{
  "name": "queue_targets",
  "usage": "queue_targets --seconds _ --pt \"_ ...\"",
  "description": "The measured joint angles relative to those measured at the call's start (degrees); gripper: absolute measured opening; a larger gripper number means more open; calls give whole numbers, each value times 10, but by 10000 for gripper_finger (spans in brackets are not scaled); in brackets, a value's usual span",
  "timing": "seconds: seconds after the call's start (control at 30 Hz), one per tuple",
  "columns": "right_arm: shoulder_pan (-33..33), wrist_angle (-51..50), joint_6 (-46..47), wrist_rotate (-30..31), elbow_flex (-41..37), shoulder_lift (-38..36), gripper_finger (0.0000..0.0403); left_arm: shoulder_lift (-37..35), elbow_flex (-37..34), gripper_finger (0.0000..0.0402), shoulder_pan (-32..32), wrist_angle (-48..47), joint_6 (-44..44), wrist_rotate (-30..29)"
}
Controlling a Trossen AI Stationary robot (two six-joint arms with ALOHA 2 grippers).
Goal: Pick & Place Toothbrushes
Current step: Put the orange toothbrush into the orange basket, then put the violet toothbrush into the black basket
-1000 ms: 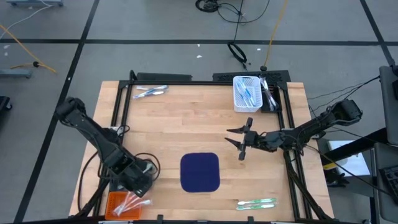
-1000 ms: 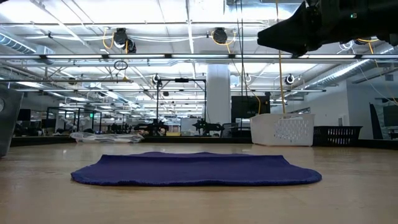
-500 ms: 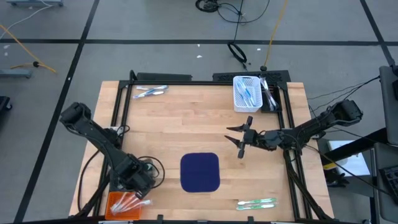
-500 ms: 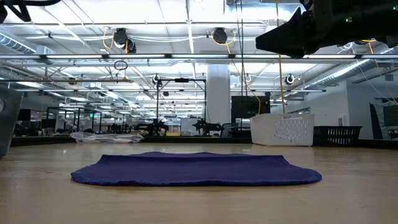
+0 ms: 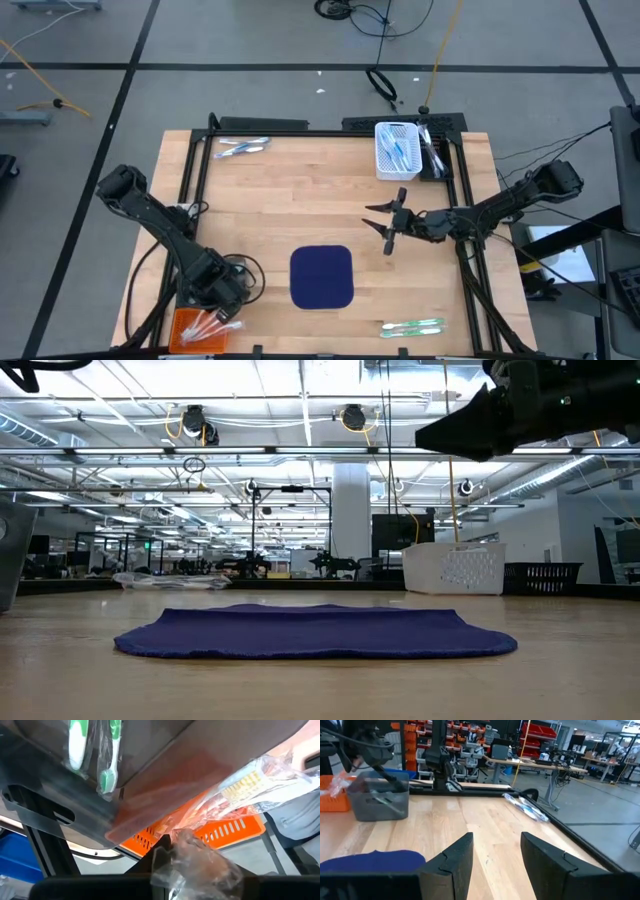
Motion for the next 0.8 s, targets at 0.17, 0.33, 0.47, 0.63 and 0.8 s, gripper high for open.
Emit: queue_targets --seconds 0.17,0.33,0.47,0.63,0.8 --pt "-8 33 4 0 -15 0 155 0 0 57 0 7 0 0" --pt "-10 36 4 0 -17 0 155 0 0 64 -8 35 0 0" --pt "-10 38 4 0 -17 0 155 0 0 96 -15 29 -19 0" --pt "-10 38 4 0 -17 0 155 0 0 146 -17 27 -14 0" --pt "-10 38 4 0 -17 0 155 -1 0 168 -10 13 2 -3"
